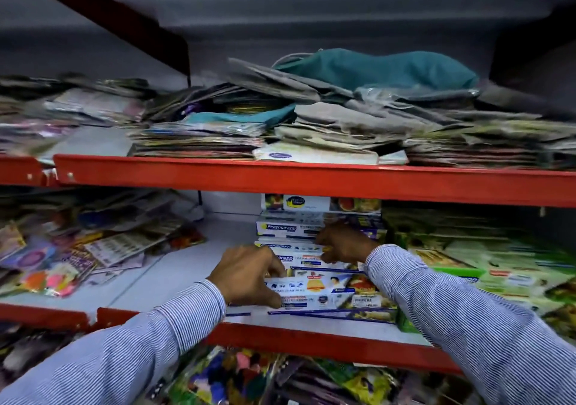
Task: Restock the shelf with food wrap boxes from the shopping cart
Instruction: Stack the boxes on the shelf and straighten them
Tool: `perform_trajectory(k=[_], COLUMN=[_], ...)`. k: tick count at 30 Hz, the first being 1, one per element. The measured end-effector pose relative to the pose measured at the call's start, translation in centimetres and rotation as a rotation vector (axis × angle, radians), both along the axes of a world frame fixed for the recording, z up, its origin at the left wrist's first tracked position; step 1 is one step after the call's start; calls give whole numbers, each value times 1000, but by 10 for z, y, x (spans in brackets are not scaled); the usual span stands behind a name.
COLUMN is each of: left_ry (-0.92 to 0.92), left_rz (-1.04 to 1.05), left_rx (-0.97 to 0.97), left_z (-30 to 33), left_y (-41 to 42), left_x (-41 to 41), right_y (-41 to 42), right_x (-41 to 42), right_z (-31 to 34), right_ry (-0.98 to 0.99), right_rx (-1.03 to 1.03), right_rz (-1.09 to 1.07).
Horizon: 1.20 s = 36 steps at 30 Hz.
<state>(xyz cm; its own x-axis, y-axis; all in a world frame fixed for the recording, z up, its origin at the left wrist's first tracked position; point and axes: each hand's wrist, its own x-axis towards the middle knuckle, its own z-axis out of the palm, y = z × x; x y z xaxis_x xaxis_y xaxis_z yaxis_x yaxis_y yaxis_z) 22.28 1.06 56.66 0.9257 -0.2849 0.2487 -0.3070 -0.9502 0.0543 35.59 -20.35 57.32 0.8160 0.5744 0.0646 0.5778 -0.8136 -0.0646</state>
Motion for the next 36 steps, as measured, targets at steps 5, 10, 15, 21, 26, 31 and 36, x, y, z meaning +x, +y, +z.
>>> perform_trajectory(k=[5,10,15,21,26,31,36], left_ry=[16,10,46,91,18,-123,-125], left_rz=[-3,-1,-3,55,68,36,39], left_rx=[21,37,16,-2,-64,-46,-44], left_z=[-3,-1,9,8,-3,-25,-39], left_y=[-3,-6,-13,-24,-24,-29,-28], left_x=[12,20,37,68,74,64,58], right_y=[-3,-7,-18,-27,-38,-45,-46], right_x=[4,2,4,-2,-6,-10,-13], right_z=[-6,-7,5,19,18,14,6], right_ry=[-70,-140,-42,53,196,178,178], right_rx=[58,134,212,160,73,73,78], right_rz=[-3,-6,56,26,40,96,102])
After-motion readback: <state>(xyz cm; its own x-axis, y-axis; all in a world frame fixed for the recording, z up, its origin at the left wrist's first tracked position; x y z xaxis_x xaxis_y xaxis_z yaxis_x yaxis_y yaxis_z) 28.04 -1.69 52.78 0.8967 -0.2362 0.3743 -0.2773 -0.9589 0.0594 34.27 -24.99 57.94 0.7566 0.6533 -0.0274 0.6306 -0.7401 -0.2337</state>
